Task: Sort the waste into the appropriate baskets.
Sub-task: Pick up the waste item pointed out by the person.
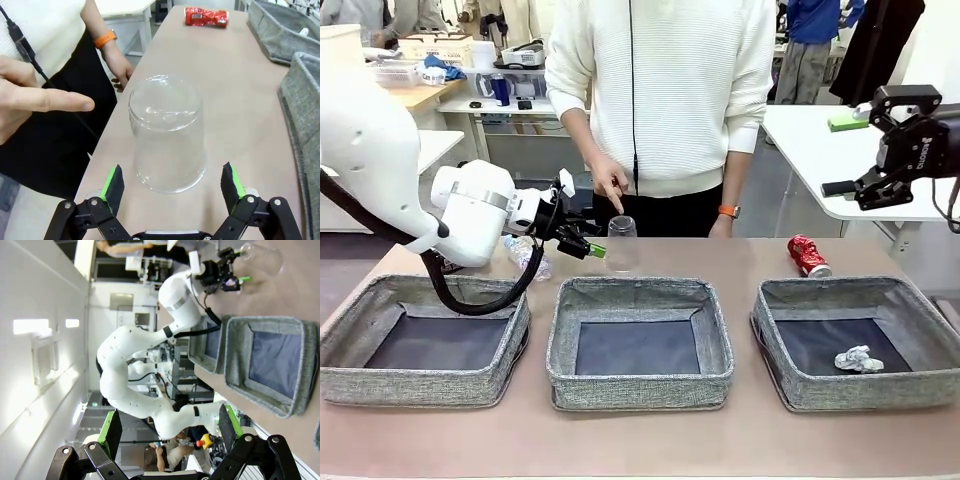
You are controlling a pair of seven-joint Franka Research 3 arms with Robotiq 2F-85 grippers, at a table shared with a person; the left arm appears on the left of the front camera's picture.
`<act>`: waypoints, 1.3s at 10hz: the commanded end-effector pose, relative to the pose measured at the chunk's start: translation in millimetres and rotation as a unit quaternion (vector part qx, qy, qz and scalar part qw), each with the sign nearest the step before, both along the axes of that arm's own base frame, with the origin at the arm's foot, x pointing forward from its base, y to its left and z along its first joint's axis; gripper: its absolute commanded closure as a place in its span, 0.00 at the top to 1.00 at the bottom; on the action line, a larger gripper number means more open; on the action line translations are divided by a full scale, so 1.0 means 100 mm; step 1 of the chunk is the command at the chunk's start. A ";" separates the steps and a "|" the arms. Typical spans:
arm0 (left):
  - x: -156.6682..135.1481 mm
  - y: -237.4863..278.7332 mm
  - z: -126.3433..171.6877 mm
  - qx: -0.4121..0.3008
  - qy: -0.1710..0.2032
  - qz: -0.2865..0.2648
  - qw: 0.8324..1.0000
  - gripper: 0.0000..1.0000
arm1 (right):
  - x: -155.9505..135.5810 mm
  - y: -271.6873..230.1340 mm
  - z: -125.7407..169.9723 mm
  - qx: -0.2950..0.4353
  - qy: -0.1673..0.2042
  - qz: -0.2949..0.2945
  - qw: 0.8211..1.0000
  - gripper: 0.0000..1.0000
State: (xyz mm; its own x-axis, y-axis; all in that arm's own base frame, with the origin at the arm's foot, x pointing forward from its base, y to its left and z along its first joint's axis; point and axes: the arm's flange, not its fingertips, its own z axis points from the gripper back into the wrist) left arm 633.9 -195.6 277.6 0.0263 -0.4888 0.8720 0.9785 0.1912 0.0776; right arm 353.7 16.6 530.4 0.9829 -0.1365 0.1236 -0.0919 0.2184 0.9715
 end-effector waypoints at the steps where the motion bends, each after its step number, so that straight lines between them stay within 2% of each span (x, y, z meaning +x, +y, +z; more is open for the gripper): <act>1: 0.12 -0.14 -0.06 0.000 -0.010 0.017 1.000 1.00 | 0.00 0.00 0.04 -0.004 0.009 0.000 1.000 1.00; 6: 0.15 -0.42 -0.12 -0.023 -0.017 0.021 0.999 1.00 | 0.00 0.00 0.04 -0.004 0.009 0.000 1.000 1.00; 11: 0.07 -0.50 -0.19 -0.053 0.009 0.012 0.998 1.00 | 0.00 0.00 0.04 -0.004 0.009 0.000 1.000 1.00; 12: 0.05 -0.50 -0.21 -0.060 0.006 0.011 0.998 0.84 | 0.00 0.00 0.04 -0.004 0.009 0.000 1.000 1.00; 13: 0.04 -0.50 -0.22 -0.059 0.008 0.012 0.998 0.81 | 0.00 0.00 0.04 -0.004 0.009 0.000 1.000 1.00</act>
State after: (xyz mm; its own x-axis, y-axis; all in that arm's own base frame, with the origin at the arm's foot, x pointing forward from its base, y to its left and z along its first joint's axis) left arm 641.5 -244.6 260.0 0.0632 -0.4032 0.9129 0.9752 0.2192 0.0293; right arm 353.7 16.6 530.5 0.9829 -0.1365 0.1237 -0.0919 0.2184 0.9715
